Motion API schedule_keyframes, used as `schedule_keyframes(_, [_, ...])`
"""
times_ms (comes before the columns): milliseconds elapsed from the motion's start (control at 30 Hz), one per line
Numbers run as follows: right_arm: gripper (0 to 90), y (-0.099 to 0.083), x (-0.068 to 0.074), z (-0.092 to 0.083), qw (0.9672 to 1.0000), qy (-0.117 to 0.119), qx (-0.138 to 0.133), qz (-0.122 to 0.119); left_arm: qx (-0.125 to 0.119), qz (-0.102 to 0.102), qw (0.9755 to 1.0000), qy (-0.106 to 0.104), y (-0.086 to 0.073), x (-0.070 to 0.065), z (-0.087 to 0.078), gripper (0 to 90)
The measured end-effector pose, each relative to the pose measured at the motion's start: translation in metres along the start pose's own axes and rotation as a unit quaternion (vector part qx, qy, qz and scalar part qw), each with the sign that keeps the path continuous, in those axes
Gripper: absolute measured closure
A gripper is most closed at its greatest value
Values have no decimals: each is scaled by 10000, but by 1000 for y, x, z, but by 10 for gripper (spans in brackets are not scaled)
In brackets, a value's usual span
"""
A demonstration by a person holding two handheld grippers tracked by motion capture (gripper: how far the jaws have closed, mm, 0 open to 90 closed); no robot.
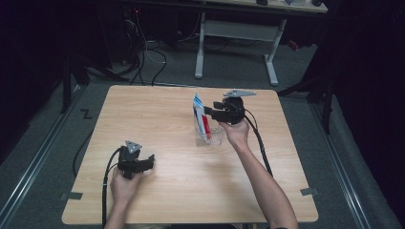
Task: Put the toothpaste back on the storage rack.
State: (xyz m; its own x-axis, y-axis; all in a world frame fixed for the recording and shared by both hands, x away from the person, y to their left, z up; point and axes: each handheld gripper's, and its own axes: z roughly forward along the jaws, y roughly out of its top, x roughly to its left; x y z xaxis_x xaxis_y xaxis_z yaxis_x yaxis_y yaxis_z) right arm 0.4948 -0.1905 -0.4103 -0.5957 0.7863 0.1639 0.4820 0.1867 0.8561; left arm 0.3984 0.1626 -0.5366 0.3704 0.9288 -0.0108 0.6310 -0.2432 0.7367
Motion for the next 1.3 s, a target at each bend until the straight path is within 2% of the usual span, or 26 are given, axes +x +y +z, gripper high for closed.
schedule_keyframes(133, [465, -1, -2, -6, 10000, -67, 3, -36, 1, -1, 10000, 1, 0, 0, 0, 235])
schedule_keyframes(233, [469, -4, -3, -10, 9997, -200, 30, -127, 3, -1, 10000, 2, 0, 0, 0, 235])
schedule_keyframes(633, [472, -11, -8, -23, 9998, -195, -32, -13, 3, -1, 10000, 2, 0, 0, 0, 235])
schedule_keyframes(933, [477, -19, -14, -36, 9995, -308, -57, 72, 5, 3, 10000, -1, 0, 0, 0, 233])
schedule_keyframes(1300, [477, -17, -13, -49, 9994, -319, -122, 22, 5, 7, 10000, -5, 0, 0, 0, 231])
